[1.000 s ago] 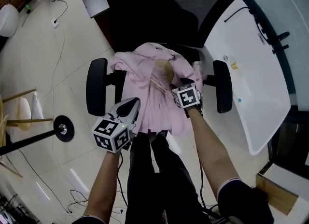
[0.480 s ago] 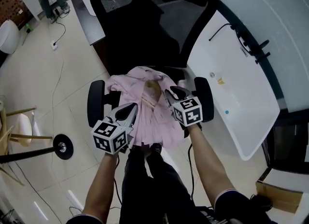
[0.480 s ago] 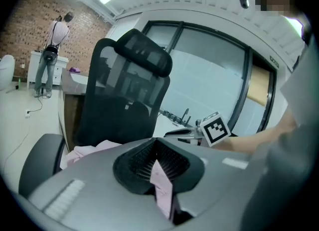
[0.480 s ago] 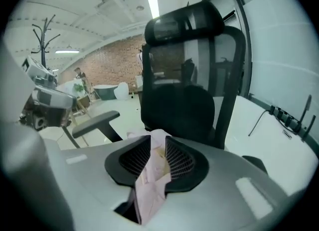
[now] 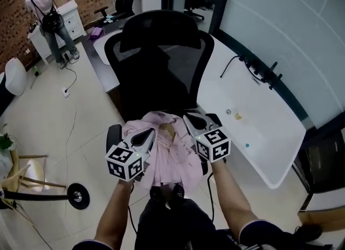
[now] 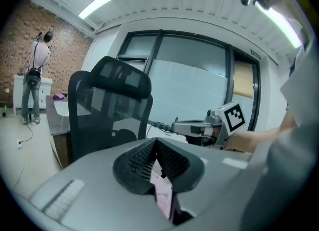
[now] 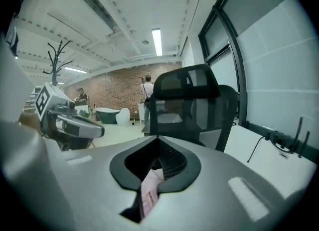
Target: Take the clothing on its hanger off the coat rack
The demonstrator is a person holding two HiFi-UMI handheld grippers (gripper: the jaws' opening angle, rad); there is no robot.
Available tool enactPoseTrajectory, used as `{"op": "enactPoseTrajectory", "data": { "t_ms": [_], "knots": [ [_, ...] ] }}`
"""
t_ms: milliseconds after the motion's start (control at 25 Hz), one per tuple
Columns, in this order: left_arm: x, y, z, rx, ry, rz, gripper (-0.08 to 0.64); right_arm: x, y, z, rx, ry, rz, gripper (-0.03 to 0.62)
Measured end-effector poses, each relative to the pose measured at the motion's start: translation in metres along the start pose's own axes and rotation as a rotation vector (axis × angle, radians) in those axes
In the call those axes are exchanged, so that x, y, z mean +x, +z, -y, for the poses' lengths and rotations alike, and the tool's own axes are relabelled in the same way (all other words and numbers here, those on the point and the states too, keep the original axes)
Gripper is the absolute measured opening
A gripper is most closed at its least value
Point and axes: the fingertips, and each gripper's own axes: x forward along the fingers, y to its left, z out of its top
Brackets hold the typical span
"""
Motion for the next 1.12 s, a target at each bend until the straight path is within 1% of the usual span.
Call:
{"op": "enactPoseTrajectory", "data": {
  "t_ms": [200, 400, 600, 760, 1120],
  "knots": [
    [-0.011, 0.022, 0.011, 0.034, -0.011, 0.024, 0.011, -0.024, 0.045, -0.014, -0.054, -0.026, 0.082, 0.003],
    [-0.020, 0.035, 0.019, 0.039, -0.020, 0.049, 0.012, -0.035, 0.071, -0.029, -0.094, -0.008, 0.132, 0.002],
    [-0.023, 0.037, 0.023, 0.035, -0.032, 0.059, 0.011, -0.035, 0.082, -0.040, -0.103, 0.023, 0.157, 0.002],
    [-0.020, 0.040, 0.028, 0.038, -0.048, 0.068, 0.011, -0.034, 0.091, -0.041, -0.121, 0.011, 0.173, 0.002],
    [-0.013, 0.043, 0.030, 0.045, -0.073, 0.071, 0.012, -0.032, 0.093, -0.038, -0.137, -0.003, 0.169, 0.000]
  ]
}}
